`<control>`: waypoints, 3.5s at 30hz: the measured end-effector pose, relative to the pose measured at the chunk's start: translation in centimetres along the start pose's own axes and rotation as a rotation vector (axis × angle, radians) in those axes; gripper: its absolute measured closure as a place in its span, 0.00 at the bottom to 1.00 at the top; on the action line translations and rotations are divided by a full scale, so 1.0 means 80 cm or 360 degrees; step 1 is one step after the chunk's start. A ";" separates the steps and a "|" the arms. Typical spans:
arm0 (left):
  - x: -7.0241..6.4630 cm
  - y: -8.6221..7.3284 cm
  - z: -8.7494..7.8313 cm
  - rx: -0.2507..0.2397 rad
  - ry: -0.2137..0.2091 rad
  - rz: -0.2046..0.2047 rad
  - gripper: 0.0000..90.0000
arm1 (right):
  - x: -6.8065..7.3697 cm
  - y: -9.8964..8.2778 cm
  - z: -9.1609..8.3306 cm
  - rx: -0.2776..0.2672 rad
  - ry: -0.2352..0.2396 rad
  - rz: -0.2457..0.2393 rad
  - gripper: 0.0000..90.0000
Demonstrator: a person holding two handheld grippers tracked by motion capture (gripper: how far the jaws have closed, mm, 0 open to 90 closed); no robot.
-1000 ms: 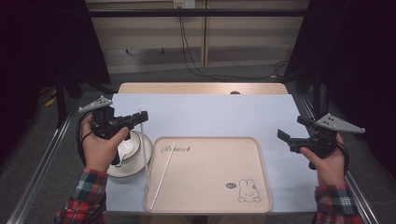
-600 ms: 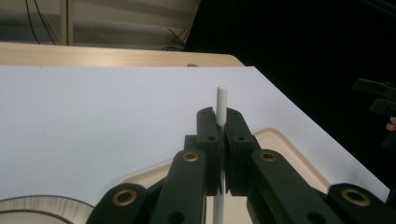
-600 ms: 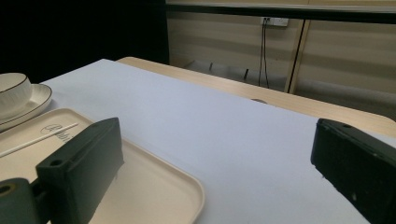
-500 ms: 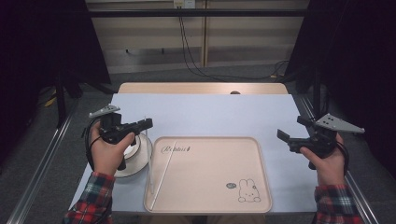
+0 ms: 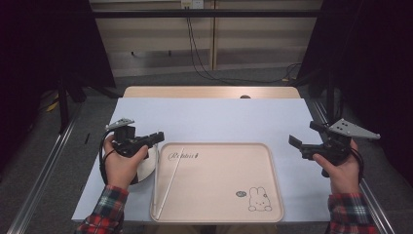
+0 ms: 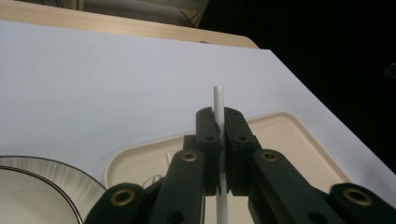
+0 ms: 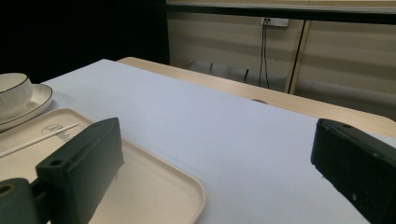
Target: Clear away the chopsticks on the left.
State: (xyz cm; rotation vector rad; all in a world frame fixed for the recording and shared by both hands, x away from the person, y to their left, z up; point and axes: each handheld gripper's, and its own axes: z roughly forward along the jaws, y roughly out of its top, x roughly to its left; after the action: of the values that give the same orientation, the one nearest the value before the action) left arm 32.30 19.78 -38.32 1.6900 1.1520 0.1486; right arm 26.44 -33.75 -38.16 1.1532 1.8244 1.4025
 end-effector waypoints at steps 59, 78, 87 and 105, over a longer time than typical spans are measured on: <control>0.017 -0.058 0.082 0.0361 0.0302 -0.0014 0.90 | -0.002 -0.001 -0.001 -0.0004 -0.0008 -0.0003 0.02; 0.008 -0.033 0.055 0.0185 0.0215 0.0074 0.50 | -0.002 0.000 -0.001 -0.0002 -0.0002 -0.0004 0.02; 0.006 -0.024 0.041 0.0160 0.0133 0.0147 0.30 | -0.002 0.000 -0.001 -0.0009 -0.0010 -0.0001 0.02; 0.013 -0.020 0.007 0.0249 0.0034 0.0201 0.17 | 0.000 0.000 0.000 0.0002 -0.0003 -0.0007 0.02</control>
State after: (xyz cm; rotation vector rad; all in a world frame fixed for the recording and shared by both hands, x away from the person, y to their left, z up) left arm 32.19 20.16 -40.30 1.9043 1.0963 0.1590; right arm 26.42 -33.74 -38.19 1.1500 1.8258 1.3978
